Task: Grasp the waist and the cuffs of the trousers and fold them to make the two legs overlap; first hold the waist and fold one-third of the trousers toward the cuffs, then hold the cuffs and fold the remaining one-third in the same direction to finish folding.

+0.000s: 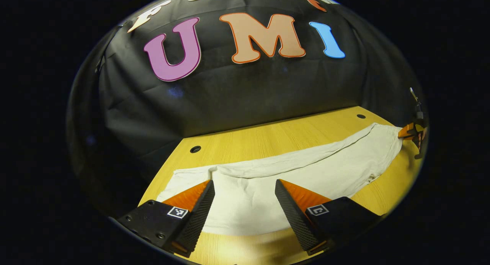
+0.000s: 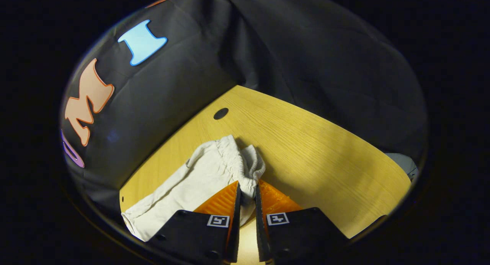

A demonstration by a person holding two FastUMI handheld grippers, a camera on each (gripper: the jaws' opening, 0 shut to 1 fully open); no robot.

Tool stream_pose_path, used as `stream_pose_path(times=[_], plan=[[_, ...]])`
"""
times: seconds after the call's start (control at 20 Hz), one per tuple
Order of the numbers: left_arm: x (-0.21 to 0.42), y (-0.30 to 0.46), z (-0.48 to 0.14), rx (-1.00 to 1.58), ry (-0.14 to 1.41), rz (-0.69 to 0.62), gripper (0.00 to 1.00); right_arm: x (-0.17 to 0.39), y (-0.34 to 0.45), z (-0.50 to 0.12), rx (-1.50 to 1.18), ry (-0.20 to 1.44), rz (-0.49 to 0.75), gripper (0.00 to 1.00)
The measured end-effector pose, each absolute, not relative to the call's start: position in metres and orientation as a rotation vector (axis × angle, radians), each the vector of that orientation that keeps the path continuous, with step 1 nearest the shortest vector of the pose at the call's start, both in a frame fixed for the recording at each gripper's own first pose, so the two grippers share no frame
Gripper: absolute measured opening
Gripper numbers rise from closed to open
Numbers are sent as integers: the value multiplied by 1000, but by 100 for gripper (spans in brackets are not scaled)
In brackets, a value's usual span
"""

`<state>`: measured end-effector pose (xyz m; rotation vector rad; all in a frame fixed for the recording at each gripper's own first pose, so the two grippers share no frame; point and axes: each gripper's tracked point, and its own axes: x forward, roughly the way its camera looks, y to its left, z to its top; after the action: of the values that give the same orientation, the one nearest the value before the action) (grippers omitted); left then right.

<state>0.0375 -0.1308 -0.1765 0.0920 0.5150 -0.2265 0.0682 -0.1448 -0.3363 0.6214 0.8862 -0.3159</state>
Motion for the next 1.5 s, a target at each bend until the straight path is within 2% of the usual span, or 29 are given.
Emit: stream_pose_path(times=[0.3,0.6,1.2,1.5], plan=[[47,-99,-174,54,498,-219,96,91,-97,-268,590,783,-201,21],[47,-52,-182,37,510,-186,96,102,-37,-225,534,727,-102,21],[32,52,-208,-17,544,-77,97,115,106,-181,449,696,113,21],[22,90,-218,-22,555,-43,96,101,187,-187,416,732,242,21]])
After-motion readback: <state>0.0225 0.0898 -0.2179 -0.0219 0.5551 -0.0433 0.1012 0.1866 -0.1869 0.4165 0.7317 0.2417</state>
